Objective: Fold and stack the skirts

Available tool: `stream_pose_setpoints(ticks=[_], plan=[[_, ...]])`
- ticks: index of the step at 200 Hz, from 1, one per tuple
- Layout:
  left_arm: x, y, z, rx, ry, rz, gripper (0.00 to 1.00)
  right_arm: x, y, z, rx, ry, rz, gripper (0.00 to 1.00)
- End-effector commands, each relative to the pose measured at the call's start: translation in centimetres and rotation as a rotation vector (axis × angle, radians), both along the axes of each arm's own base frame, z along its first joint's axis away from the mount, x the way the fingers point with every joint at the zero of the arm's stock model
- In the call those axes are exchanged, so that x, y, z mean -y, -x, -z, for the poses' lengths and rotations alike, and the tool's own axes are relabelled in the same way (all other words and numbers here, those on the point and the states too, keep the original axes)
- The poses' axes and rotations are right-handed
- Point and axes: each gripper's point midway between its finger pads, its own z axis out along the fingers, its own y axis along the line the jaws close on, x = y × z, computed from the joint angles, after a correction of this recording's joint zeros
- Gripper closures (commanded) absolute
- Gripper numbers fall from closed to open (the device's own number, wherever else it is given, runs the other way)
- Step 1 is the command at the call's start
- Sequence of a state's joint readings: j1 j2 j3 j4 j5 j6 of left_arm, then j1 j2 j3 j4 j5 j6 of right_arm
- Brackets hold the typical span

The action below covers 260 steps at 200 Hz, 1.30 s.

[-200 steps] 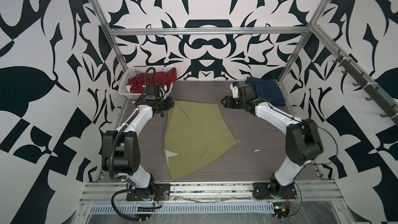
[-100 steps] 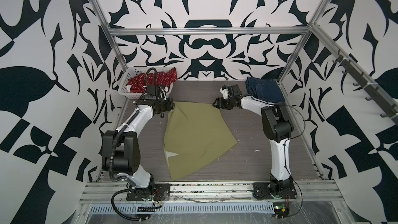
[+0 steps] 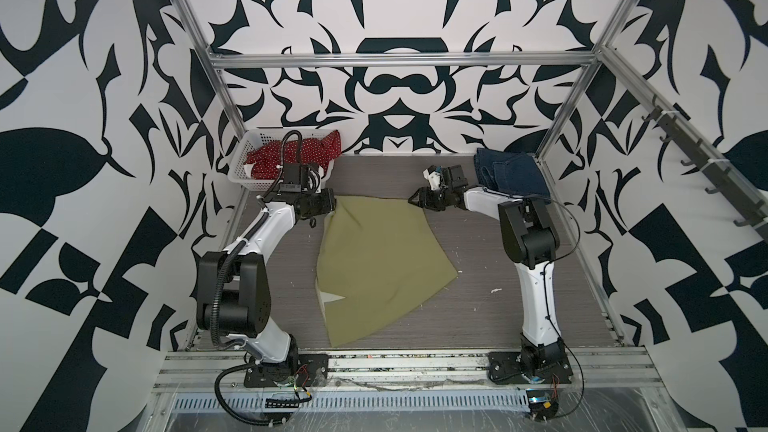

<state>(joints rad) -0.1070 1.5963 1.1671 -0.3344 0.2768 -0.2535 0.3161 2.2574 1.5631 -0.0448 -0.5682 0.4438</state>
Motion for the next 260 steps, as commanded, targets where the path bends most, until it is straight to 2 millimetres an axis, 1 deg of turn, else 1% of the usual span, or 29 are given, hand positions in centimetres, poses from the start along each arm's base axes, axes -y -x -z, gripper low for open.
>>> stream_pose_setpoints(ticks=[1,17,29,49,59,83,86,88,90,96,105,126,135,152,167,184,196,208,237,260], plan=[[-0.1,-0.2,-0.8,0.011,-0.014,0.001,1.0,-1.1,-0.5,-2.5,0.045,-0.052,-0.021,0.65],[-0.4,-0.2,-1.0,0.013,-0.037,-0.003,1.0,-0.9,-0.5,-3.5,0.057,-0.049,-0.015,0.81],[-0.8,-0.2,-1.4,0.017,-0.062,-0.007,1.0,-0.4,-0.5,-4.7,0.07,-0.039,0.002,0.88],[-1.4,0.0,-2.3,0.03,-0.109,-0.01,1.0,0.9,-0.4,-8.0,0.122,-0.046,0.036,0.94],[-1.7,0.0,-3.0,0.04,-0.129,-0.009,1.0,1.7,-0.4,-10.2,0.163,-0.057,0.056,1.0],[-2.5,0.4,-4.5,0.066,-0.178,-0.019,1.0,3.5,0.4,-15.2,0.254,-0.061,0.088,1.0],[-2.5,0.4,-4.8,0.071,-0.182,-0.019,1.0,3.7,0.5,-15.6,0.259,-0.059,0.091,1.0],[-2.6,0.4,-5.0,0.076,-0.185,-0.02,1.0,3.9,0.7,-16.4,0.273,-0.064,0.092,1.0],[-2.6,0.5,-5.1,0.078,-0.188,-0.019,0.99,4.0,0.8,-16.8,0.281,-0.064,0.094,1.0],[-2.7,0.6,-5.6,0.086,-0.191,-0.019,0.99,4.4,1.1,-17.6,0.294,-0.063,0.1,1.0],[-2.8,0.8,-6.5,0.102,-0.199,-0.02,0.99,5.2,1.8,-19.3,0.326,-0.065,0.112,1.0],[-3.1,1.2,-8.9,0.16,-0.214,-0.027,0.98,7.5,3.2,-22.3,0.382,-0.064,0.162,1.0],[-3.2,1.3,-9.9,0.188,-0.218,-0.027,0.98,8.2,4.0,-23.5,0.403,-0.067,0.17,1.0],[-3.1,1.4,-12.2,0.25,-0.213,-0.025,0.96,9.1,5.5,-25.7,0.444,-0.055,0.18,1.0],[-2.8,1.4,-14.0,0.297,-0.194,-0.019,0.95,9.5,6.7,-27.5,0.488,-0.059,0.184,1.0],[-2.3,1.3,-15.8,0.353,-0.162,-0.008,0.93,9.7,7.9,-28.9,0.515,-0.074,0.186,1.0],[-1.9,1.2,-17.0,0.391,-0.139,0.004,0.92,9.8,8.5,-29.6,0.528,-0.08,0.191,1.0],[-1.6,0.9,-17.7,0.41,-0.124,0.013,0.92,10.2,9.0,-30.1,0.534,-0.078,0.206,1.0],[-0.9,0.7,-19.5,0.446,-0.087,0.032,0.92,10.8,10.6,-32.5,0.586,-0.083,0.222,1.0],[-0.3,0.6,-21.6,0.517,-0.064,0.064,0.92,11.4,11.3,-33.9,0.615,-0.054,0.239,1.0]])
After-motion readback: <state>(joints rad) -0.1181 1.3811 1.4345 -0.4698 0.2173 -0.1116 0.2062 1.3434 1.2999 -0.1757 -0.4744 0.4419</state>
